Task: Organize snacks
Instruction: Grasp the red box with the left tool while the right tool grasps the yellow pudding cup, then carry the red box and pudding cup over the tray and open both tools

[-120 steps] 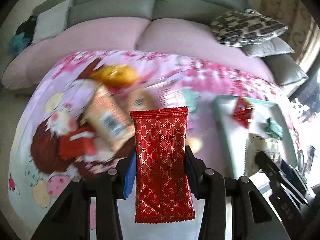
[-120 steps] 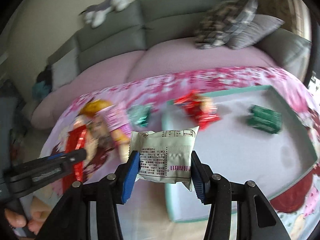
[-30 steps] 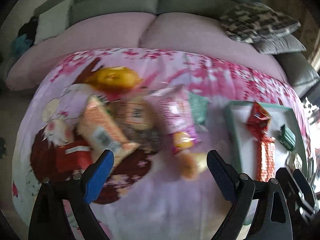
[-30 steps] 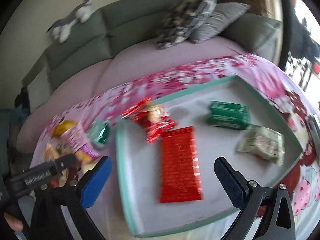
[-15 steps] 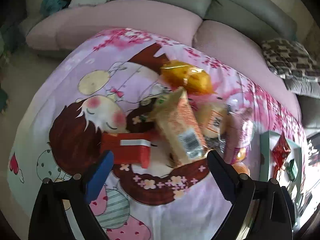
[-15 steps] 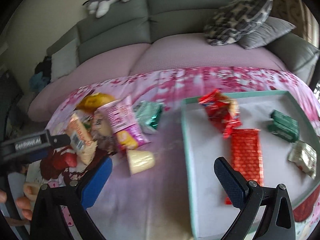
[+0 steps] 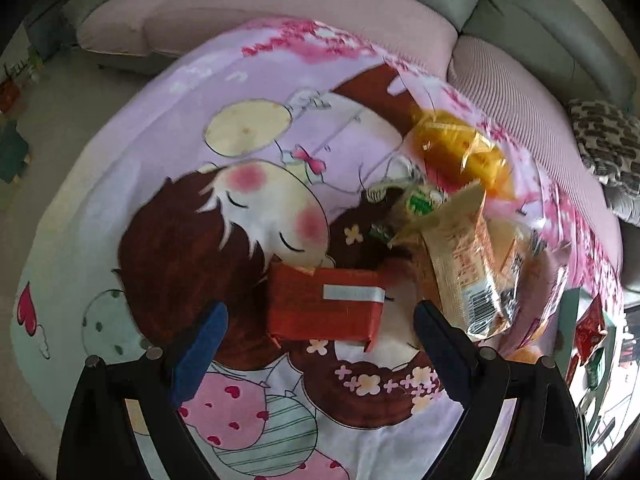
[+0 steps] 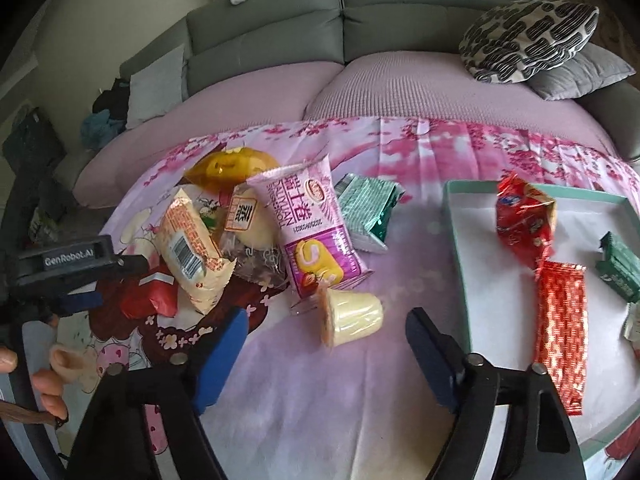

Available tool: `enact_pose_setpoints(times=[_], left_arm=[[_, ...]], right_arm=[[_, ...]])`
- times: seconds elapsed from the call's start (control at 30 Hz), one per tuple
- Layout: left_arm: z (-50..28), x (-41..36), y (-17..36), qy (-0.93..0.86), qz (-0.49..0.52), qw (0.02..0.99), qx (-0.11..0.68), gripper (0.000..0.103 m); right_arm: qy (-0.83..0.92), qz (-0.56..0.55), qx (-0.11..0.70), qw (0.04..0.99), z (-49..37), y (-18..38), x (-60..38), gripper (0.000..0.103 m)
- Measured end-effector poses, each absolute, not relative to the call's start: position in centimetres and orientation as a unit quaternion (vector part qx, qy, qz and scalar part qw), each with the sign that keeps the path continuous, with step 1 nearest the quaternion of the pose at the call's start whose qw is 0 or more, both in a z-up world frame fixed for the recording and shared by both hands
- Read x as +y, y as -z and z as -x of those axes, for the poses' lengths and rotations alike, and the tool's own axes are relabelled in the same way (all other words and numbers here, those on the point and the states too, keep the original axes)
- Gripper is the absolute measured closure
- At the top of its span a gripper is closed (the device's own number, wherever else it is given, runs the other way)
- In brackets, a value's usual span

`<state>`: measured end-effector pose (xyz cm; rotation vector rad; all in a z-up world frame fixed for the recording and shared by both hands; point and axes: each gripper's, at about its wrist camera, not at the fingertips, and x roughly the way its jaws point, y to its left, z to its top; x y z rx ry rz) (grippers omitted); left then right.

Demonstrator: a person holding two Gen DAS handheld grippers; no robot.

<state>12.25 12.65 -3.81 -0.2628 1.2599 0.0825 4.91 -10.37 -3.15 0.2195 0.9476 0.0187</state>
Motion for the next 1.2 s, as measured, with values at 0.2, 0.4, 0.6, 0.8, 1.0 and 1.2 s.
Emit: enact_pose_setpoints(times=[0.2,0.4,0.6,0.8,1.0,1.2], left_arm=[[-12.8,12.1,5.7,-0.038,0.111,0.784,0.609,0.01],[-13.2,12.0,6.7,-0.045,0.1,0.781,0.615,0.026],[-13.5,10.9,6.7,-0.038,0.087,0.785,0.613,0.039],[-13.6,10.7,6.1,-0.04,0.092,0.79,0.604,0.04],[-13.7,10.9,4.3,-0.042,0.096,0.804,0.585,0.04],[-13.5,11.3,2.8,-0.042,0.104,0.819,0.562,0.04]], right_arm=[[-0.009,-0.109,0.468,0.877,-6.0,4.3,-10.4,0.028],[-0.002,-0.117,0.483,0.868,-7.0,5.6,-10.6,0.034],[0.01,-0.111,0.492,0.863,-7.2,6.4,-10.7,0.05],[0.01,-0.111,0.492,0.863,-7.0,6.2,-11.0,0.061],[0.007,-0.111,0.486,0.867,-6.5,5.4,-11.0,0.062],[0.006,-0.109,0.476,0.873,-5.9,4.2,-11.0,0.062]])
